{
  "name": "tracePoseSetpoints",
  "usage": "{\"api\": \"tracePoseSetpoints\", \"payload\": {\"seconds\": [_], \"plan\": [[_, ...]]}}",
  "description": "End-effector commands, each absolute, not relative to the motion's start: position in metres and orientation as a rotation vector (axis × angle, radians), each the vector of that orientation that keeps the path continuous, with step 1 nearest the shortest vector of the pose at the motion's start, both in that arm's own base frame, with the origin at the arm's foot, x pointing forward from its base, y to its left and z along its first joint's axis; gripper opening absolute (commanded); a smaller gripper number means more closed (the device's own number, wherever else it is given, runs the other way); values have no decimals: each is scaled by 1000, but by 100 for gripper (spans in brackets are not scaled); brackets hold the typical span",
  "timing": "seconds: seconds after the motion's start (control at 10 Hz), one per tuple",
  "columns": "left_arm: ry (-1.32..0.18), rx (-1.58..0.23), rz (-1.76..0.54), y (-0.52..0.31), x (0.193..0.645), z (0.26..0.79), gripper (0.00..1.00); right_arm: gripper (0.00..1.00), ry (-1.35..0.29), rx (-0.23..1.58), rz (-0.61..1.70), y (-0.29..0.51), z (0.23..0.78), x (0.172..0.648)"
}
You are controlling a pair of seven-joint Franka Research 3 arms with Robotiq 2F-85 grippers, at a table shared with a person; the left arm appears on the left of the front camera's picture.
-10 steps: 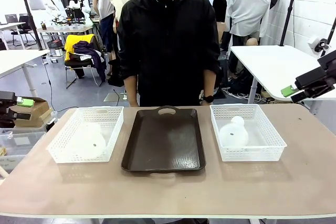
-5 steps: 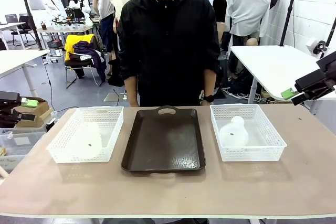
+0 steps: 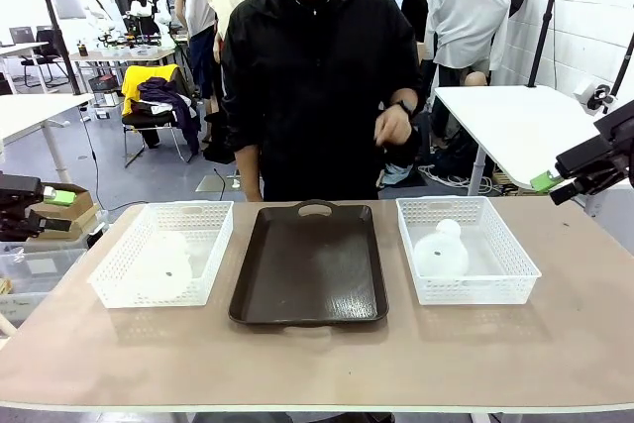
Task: Prepare the laboratory tools.
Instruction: Pick up the Big flask that the person points to.
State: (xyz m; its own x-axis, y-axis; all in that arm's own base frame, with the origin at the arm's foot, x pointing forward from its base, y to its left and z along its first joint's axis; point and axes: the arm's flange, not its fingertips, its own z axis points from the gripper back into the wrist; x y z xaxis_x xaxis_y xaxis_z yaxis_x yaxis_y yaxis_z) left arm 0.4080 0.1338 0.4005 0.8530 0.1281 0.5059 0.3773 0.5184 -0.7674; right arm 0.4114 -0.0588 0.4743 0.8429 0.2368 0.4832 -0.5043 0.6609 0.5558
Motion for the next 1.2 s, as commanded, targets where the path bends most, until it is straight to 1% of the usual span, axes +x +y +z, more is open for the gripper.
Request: {"api": "tracePoseSetpoints", "payload": {"seconds": [0.0, 0.2, 0.4, 0.5, 0.6, 1.1], "plan": [[-525, -1078, -75, 139, 418, 405, 100, 100, -351, 751, 397, -68, 478, 414], [-479, -1101, 47, 137, 420, 403, 100, 100, -313, 732, 394, -72, 469, 409], [-472, -1095, 3, 130, 421, 404, 100, 100, -316, 739, 399, -73, 468, 407], [-487, -1079, -79, 127, 420, 409, 100, 100, -350, 740, 399, -75, 468, 408], [-460, -1088, 5, 134, 417, 397, 100, 100, -350, 740, 399, -75, 468, 408], [-460, -1088, 5, 134, 417, 397, 100, 100, -350, 740, 399, -75, 468, 408]]}}
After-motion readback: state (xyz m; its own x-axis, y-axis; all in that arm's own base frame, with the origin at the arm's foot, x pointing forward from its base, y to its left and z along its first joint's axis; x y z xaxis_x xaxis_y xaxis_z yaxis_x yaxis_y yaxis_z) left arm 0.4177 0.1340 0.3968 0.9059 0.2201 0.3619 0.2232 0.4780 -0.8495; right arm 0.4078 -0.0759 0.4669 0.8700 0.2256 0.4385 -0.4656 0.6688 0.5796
